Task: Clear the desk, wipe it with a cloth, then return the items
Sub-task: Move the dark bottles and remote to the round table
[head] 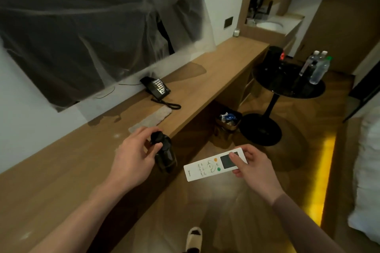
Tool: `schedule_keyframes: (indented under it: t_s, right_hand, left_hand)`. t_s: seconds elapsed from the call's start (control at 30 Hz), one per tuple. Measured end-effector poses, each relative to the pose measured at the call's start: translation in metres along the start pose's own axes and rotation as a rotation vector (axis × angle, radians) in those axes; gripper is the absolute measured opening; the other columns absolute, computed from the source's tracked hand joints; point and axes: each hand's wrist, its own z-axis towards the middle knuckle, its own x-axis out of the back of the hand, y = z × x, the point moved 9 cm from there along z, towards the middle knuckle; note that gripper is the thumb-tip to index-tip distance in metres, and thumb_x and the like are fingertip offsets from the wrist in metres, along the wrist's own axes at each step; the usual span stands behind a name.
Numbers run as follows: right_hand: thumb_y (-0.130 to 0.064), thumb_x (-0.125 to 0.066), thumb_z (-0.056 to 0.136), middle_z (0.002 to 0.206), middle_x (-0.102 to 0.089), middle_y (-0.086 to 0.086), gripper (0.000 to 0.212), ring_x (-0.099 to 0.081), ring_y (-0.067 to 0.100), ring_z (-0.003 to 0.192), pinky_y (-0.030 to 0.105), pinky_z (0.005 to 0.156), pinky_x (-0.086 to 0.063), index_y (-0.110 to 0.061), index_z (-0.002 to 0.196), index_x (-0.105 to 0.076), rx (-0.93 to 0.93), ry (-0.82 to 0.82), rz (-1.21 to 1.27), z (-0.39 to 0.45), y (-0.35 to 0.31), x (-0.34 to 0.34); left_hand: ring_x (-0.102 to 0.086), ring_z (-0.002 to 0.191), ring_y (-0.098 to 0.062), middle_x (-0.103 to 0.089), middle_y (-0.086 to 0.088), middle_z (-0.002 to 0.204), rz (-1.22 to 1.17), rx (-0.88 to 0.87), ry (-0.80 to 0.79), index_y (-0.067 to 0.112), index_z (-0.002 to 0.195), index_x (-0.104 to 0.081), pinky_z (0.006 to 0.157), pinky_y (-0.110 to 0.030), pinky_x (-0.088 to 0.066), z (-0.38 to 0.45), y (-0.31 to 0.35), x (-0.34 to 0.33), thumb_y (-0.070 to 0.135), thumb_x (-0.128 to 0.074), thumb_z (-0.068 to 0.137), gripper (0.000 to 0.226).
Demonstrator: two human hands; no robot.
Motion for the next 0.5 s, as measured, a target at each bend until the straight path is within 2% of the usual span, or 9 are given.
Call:
schedule_keyframes:
  t_s: [0.2,0.3,0.37,0.5]
  right_hand:
    - [-0.028,-0.067,0.097,0.103,-0.071,-0.013,0.01,-0.071,0.005,0.088,0.024,0.066,-0.062,-0.026,0.107,-0.065,-0.058,0.051,0.002,0.072,0.024,0.061]
    - [-0.028,-0.068,0.096,0.103,-0.072,-0.012,0.012,-0.072,0.006,0.087,0.022,0.062,-0.061,-0.025,0.108,-0.065,-0.059,0.105,-0.058,0.118,0.03,0.094]
    - [-0.028,-0.068,0.096,0.102,-0.072,-0.011,0.012,-0.072,0.006,0.087,0.022,0.061,-0.061,-0.027,0.107,-0.065,-0.049,0.105,-0.1,0.147,0.033,0.116]
    - [-0.026,-0.067,0.097,0.106,-0.071,-0.008,0.012,-0.073,0.009,0.091,0.022,0.061,-0.061,-0.032,0.106,-0.063,-0.051,0.13,-0.061,0.197,0.037,0.158]
  left_hand:
    - [-0.056,0.099,0.0,-0.055,0.018,0.121,-0.033,-0.06,-0.019,0.035,0.137,-0.056,0.076,-0.015,-0.046,0.077,0.047,-0.067,0.028,-0.066,0.097,0.043]
    - [-0.055,0.103,0.0,-0.054,0.022,0.122,-0.046,-0.069,-0.034,0.039,0.136,-0.055,0.079,-0.014,-0.044,0.12,0.065,-0.102,0.029,-0.066,0.097,0.042]
    - [-0.054,0.105,0.001,-0.053,0.024,0.123,-0.052,-0.075,-0.051,0.041,0.135,-0.055,0.081,-0.016,-0.048,0.148,0.077,-0.124,0.03,-0.066,0.096,0.042]
    - [-0.053,0.1,0.01,-0.052,0.028,0.117,-0.058,-0.105,-0.078,0.044,0.131,-0.056,0.071,-0.007,-0.045,0.206,0.103,-0.166,0.03,-0.068,0.095,0.04]
